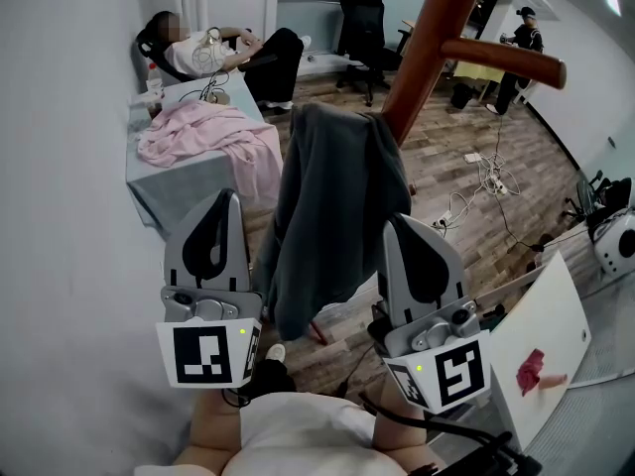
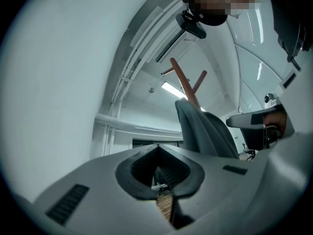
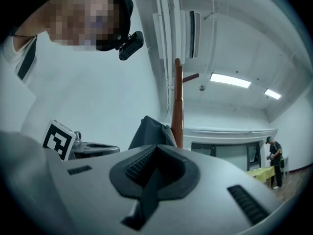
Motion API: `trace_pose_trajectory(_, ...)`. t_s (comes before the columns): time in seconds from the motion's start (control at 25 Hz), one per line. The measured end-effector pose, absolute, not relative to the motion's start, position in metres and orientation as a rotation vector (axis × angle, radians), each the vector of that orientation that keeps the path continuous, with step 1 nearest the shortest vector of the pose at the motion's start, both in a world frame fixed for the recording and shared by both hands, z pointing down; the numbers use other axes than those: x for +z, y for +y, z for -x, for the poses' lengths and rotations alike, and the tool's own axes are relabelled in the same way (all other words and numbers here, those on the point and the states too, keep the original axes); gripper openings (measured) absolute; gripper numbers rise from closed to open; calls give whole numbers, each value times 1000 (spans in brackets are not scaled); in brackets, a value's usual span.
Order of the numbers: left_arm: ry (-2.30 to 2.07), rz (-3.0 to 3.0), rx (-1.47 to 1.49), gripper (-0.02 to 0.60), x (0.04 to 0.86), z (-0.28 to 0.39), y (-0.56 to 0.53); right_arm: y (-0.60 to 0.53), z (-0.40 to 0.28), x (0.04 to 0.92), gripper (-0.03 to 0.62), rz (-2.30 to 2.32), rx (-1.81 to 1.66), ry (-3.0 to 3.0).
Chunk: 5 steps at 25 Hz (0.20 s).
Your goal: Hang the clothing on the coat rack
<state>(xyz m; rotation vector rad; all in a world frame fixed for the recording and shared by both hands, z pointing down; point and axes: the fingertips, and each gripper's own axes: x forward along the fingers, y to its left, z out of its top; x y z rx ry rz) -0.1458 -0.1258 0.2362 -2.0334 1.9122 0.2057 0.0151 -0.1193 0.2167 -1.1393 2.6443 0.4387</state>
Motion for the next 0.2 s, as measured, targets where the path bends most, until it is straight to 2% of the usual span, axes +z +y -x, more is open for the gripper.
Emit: trace_pose_trajectory(0.2,1929,2018,199,14,236,148,-124,-118,-15,215,18,1124,423,2643)
